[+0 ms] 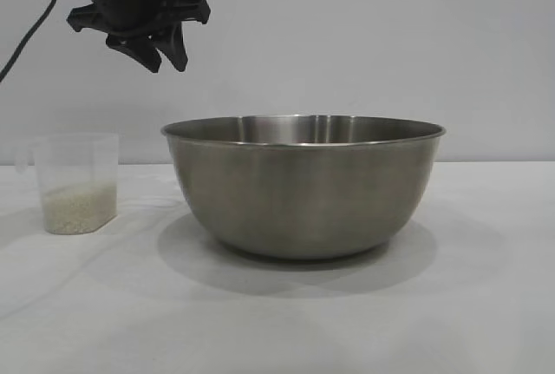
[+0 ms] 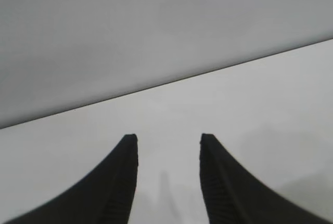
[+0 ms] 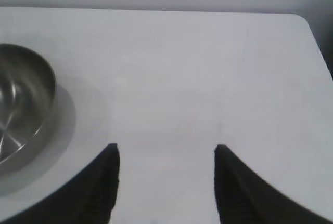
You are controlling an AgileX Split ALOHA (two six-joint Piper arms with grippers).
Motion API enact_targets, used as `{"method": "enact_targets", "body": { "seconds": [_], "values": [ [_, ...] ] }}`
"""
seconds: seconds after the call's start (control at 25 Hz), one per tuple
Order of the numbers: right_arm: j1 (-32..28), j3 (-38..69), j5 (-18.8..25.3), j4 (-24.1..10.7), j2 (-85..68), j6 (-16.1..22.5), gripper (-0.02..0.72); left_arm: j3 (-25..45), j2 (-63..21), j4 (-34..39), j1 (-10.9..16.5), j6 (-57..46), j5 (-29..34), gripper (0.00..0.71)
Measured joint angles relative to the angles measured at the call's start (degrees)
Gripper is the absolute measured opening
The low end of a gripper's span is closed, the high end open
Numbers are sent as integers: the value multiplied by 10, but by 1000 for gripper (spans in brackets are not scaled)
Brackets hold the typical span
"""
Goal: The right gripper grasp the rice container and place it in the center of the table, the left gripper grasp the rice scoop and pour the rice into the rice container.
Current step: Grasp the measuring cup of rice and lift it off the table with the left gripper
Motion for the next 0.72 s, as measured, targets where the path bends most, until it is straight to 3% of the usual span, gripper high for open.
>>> {"method": "enact_targets", "body": {
  "seconds": [0.12, 0.32, 0.72],
  "values": [
    [0, 6, 42, -11, -49, 0, 346, 0, 0, 0, 0, 0, 0, 234],
    [0, 60, 54, -13, -129, 0, 346, 0, 0, 0, 0, 0, 2, 234],
    [0, 65, 61, -13, -200, 0, 346, 0, -18, 11, 0, 1, 12, 234]
  ]
}}
